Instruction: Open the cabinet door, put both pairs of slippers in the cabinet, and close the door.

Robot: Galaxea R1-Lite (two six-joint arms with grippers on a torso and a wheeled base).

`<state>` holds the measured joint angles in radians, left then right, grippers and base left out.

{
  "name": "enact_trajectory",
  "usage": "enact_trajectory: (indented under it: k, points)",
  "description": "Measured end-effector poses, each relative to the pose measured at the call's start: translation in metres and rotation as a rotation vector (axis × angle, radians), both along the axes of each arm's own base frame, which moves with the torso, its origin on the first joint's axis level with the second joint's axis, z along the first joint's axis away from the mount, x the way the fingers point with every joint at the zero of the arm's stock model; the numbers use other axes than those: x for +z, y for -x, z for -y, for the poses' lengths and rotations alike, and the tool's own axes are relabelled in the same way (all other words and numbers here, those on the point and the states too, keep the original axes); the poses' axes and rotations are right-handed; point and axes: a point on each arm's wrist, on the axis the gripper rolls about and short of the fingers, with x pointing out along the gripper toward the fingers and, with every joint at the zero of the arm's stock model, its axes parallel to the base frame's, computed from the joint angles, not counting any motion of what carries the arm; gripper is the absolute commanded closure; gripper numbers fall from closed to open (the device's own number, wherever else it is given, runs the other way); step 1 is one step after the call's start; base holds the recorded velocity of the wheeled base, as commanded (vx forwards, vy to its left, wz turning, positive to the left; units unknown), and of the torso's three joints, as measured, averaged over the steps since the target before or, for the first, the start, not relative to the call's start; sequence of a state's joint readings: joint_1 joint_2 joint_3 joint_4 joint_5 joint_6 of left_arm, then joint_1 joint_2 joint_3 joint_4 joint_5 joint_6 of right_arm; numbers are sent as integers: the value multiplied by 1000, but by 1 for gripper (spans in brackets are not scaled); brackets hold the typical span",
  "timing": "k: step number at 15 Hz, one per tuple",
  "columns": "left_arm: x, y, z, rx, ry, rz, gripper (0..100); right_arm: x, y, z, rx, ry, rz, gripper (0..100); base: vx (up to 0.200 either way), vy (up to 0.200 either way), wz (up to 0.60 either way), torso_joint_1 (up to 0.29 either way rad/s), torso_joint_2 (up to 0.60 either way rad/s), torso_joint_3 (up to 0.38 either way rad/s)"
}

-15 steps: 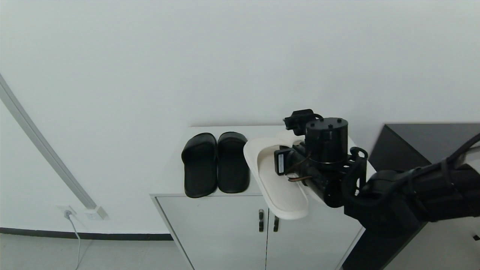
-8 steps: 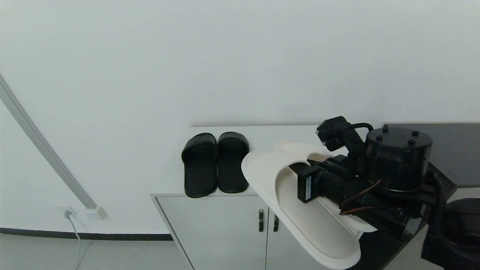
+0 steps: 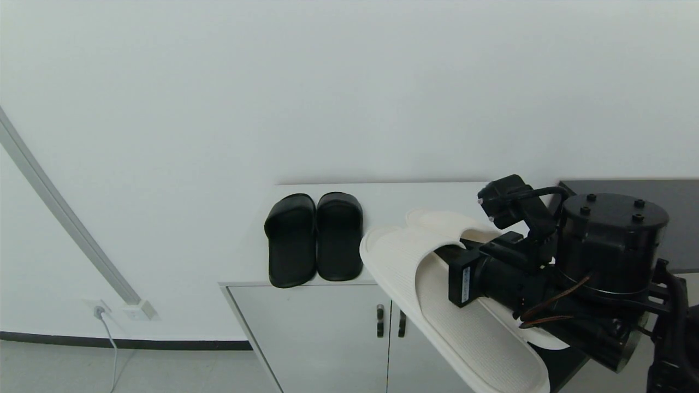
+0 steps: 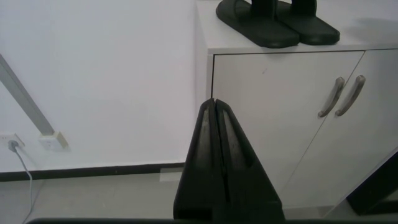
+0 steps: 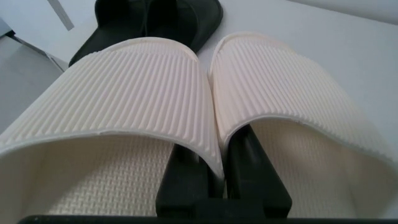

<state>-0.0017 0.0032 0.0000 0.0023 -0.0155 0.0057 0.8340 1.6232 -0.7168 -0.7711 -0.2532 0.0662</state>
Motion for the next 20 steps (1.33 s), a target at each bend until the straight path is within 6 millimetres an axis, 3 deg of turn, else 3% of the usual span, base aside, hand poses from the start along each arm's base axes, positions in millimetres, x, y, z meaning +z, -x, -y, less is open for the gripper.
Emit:
enact_trajectory:
  k: [10,20]
  points:
    - [0,0,0,0,0,0,100,-3,2,2,2,11,-4,100,-200,0,0,2,2,2]
    - [0,0,0,0,0,0,100,-5,3,5,18,15,-2,100,0,0,0,0,0,0]
